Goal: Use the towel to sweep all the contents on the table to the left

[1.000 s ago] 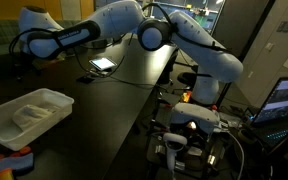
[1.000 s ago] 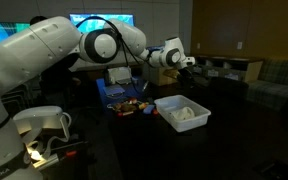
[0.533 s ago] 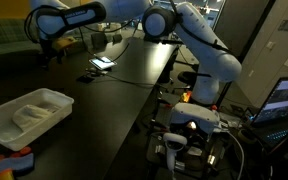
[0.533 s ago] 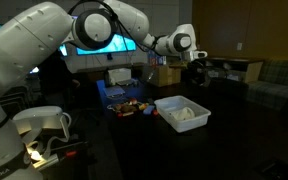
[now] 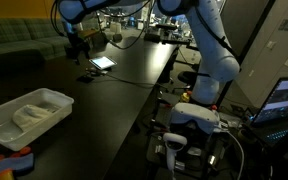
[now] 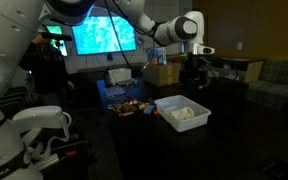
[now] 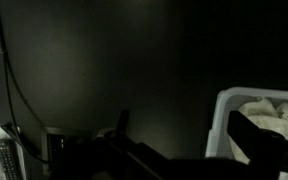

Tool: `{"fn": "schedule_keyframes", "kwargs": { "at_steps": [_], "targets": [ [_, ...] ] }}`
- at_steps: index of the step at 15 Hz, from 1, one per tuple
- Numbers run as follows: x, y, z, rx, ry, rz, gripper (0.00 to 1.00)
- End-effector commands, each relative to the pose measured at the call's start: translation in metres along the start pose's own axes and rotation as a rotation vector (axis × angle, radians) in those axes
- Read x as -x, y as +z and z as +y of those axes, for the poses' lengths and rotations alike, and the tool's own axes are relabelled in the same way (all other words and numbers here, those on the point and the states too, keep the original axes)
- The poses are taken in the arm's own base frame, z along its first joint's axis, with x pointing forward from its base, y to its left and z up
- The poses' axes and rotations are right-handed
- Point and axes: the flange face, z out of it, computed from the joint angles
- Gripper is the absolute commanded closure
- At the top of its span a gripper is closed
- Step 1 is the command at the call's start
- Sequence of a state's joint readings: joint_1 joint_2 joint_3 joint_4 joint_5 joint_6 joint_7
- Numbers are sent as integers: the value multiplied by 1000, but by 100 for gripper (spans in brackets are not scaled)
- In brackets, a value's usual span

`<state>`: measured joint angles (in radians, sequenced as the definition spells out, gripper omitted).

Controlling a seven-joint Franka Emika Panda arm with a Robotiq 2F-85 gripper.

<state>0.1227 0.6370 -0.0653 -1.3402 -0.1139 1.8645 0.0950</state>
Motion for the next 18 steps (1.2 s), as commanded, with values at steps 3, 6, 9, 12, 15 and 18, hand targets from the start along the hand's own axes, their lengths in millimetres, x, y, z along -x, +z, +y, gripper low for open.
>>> {"fn": "schedule_keyframes", "kwargs": {
  "at_steps": [3,6,9,12,15,18],
  "targets": [
    [72,3,19,-55,48,-65,0],
    [104,12,26,-69,62,-71,0],
    [137,24,37,-59,56,-42,0],
    [169,41,51,-46,58,18,0],
    [203,63,70,-48,57,93,0],
    [244,90,93,-48,70,173,0]
  ]
}}
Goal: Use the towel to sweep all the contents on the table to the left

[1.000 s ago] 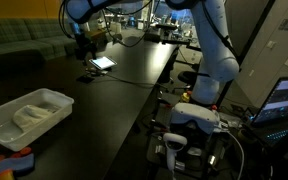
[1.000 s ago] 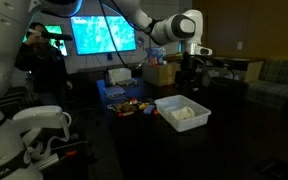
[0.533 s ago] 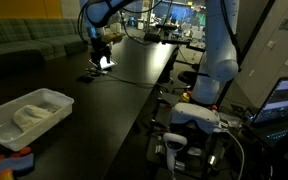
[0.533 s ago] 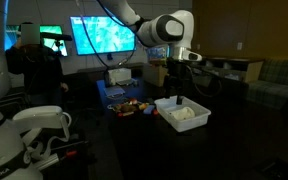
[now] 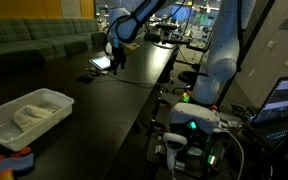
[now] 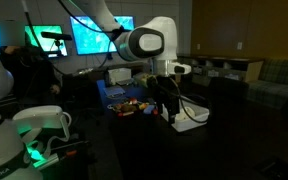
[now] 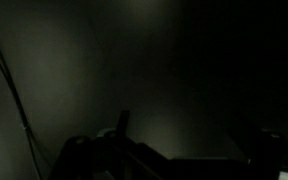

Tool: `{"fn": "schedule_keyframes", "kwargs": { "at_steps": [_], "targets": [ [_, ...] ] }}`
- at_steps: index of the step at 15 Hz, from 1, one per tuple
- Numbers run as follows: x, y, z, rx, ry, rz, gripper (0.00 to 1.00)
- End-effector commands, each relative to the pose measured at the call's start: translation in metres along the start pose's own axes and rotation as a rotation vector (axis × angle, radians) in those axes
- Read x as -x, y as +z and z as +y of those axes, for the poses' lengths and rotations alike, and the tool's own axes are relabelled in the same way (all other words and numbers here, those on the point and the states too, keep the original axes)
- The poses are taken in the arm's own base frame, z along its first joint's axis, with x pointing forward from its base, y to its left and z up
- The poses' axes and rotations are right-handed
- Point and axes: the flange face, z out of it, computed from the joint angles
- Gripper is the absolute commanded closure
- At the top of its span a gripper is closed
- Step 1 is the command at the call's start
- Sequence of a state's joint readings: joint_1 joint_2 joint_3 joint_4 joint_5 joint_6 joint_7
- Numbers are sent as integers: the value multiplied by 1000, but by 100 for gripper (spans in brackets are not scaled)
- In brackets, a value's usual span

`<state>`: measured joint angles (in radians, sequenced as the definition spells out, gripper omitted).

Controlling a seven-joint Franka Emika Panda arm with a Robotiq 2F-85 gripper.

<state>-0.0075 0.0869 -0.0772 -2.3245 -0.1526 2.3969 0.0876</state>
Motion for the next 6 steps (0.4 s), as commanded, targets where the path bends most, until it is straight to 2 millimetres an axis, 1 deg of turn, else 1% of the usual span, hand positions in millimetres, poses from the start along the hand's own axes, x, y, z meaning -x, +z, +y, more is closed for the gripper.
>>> {"fn": "schedule_keyframes", "kwargs": {
  "at_steps": [1,2,3,6],
  "targets": [
    [12,7,9,-1,4,24,0],
    [22,13,14,-2,11,23,0],
    [23,14,16,-2,14,17,0],
    [17,12,11,-1,5,24,0]
  ]
}}
